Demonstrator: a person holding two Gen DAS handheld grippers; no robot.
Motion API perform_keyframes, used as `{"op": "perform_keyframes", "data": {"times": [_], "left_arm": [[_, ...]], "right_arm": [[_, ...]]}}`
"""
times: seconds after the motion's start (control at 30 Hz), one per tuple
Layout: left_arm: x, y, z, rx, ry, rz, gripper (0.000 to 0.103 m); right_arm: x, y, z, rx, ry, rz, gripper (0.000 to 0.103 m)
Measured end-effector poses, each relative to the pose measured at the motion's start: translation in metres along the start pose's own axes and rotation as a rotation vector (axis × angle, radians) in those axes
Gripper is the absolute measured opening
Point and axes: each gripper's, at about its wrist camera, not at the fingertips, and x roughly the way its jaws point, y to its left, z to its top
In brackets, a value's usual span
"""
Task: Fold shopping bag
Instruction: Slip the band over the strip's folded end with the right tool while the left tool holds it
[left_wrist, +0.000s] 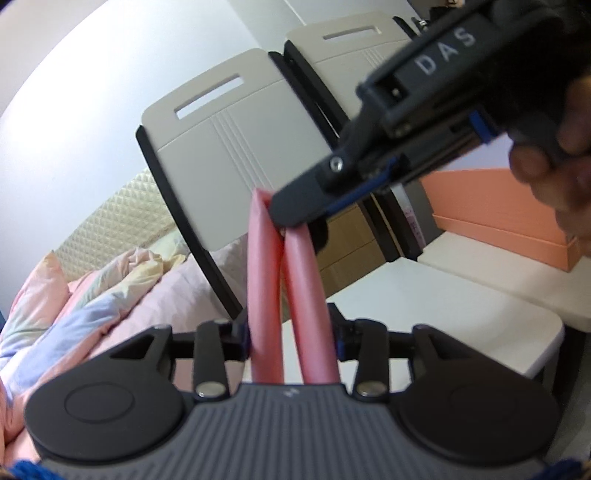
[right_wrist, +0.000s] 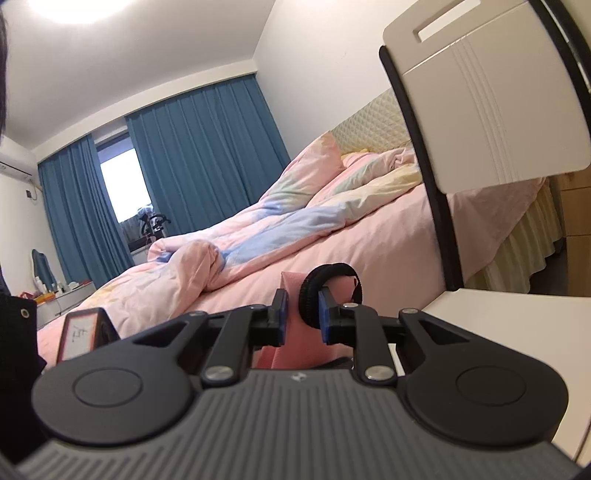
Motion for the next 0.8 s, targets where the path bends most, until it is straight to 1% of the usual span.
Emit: {"op": "perform_keyframes", "data": {"times": [0.03, 0.1, 0.13, 0.2, 0.27, 0.4, 0.43, 0.47, 0.53, 0.63, 0.8], "left_arm": [[-0.001, 0.001, 0.0, -0.006, -0.006, 0.006, 0.037], [-0.002, 0.005, 0.0, -0.027, -0.009, 0.011, 0.02], [-0.002, 0.007, 0.0, -0.032, -0.007, 0.015, 0.015], [-0.004, 0.008, 0.001, -0.036, -0.015, 0.012, 0.012], [-0.007, 0.008, 0.002, -0.026, -0.032, 0.006, 0.01], [-0.011, 0.002, 0.002, 0.019, -0.047, 0.006, 0.01], [-0.011, 0.001, 0.002, 0.03, -0.051, 0.006, 0.01], [-0.012, -0.001, 0.002, 0.041, -0.055, 0.005, 0.01], [-0.013, -0.005, 0.002, 0.064, -0.065, 0.003, 0.01], [-0.013, -0.012, 0.001, 0.103, -0.068, -0.004, 0.01], [-0.011, -0.018, -0.003, 0.135, -0.048, -0.019, 0.01]], "right_arm": [[0.002, 0.001, -0.001, -0.002, 0.007, 0.004, 0.02], [0.004, 0.004, -0.003, -0.011, 0.015, 0.013, 0.02], [0.004, 0.005, -0.003, -0.014, 0.015, 0.02, 0.021], [0.002, 0.005, -0.003, -0.015, 0.0, 0.056, 0.022], [-0.002, 0.004, -0.001, -0.024, -0.027, 0.08, 0.023], [-0.008, 0.001, 0.002, -0.029, -0.021, 0.103, 0.026], [-0.009, 0.001, 0.002, -0.028, -0.024, 0.108, 0.028], [-0.011, 0.0, 0.003, -0.03, -0.028, 0.116, 0.031], [-0.014, 0.0, 0.003, -0.041, -0.035, 0.132, 0.047], [-0.017, 0.002, 0.002, -0.064, -0.036, 0.154, 0.058], [-0.017, 0.004, 0.002, -0.079, -0.005, 0.174, 0.06]]}}
